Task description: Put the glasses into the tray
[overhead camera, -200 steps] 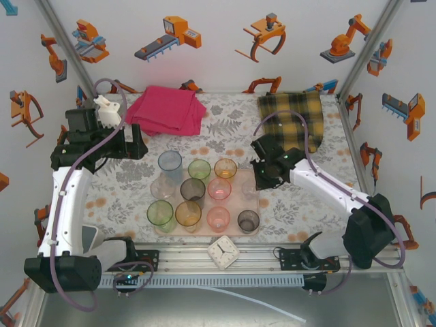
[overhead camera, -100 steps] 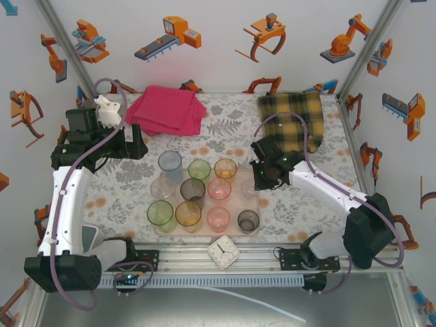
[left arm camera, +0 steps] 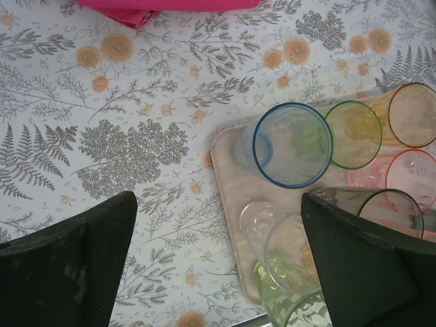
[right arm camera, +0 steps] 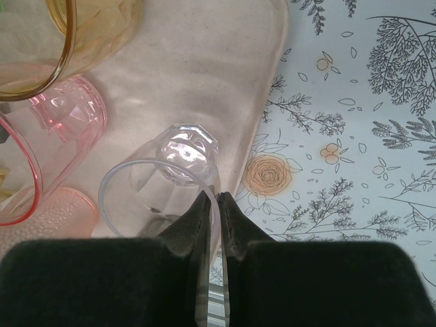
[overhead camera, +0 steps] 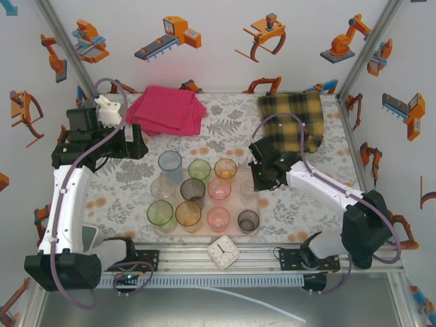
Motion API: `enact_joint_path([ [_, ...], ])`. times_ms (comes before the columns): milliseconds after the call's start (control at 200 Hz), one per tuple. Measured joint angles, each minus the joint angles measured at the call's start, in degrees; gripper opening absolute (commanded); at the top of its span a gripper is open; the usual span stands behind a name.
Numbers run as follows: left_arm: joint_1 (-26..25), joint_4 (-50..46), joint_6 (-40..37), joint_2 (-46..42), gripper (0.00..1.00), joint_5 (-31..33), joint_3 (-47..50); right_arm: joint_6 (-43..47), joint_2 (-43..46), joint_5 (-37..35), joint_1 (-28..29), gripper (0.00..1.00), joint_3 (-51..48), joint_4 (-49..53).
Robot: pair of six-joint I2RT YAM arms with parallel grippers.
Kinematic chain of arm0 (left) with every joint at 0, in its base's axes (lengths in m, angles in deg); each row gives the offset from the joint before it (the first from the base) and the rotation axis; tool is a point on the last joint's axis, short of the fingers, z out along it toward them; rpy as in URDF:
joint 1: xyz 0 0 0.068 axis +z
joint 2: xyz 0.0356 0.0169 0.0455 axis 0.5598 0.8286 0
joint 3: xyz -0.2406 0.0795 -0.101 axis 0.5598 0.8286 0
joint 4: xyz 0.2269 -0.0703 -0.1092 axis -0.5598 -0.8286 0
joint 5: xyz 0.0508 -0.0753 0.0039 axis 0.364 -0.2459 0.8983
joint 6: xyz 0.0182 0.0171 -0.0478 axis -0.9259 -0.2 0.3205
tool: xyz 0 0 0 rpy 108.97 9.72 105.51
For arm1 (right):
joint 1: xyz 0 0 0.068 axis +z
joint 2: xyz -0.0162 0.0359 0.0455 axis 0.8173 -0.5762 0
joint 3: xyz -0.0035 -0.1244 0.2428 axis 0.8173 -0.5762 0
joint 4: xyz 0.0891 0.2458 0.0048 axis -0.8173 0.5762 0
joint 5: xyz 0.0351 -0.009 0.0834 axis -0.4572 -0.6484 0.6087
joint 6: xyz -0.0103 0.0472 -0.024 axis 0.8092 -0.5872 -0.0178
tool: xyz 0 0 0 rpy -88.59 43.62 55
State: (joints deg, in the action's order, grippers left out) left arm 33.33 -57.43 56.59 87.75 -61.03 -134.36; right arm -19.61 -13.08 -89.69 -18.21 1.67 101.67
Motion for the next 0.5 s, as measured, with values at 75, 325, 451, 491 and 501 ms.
enact_joint_path([
  [75,0.0,0.0,0.0,0.0,0.99,0.0,0.0,0.0,-0.3,0.0,0.2,0.14,-0.1,0.0],
  [325,0.0,0.3,0.2,0.0,0.99,0.0,0.0,0.0,-0.5,0.0,0.4,0.19,-0.2,0.0],
  [451,0.0,0.4,0.2,0.0,0.99,0.0,0.0,0.0,-0.5,0.0,0.5,0.22,-0.3,0.0],
  [491,0.0,0.4,0.2,0.0,0.99,0.0,0.0,0.0,-0.5,-0.1,0.5,0.23,-0.3,0.0],
  [501,0.0,0.4,0.2,0.0,0.99,0.0,0.0,0.0,-0.5,-0.1,0.5,0.24,-0.3,0.0],
])
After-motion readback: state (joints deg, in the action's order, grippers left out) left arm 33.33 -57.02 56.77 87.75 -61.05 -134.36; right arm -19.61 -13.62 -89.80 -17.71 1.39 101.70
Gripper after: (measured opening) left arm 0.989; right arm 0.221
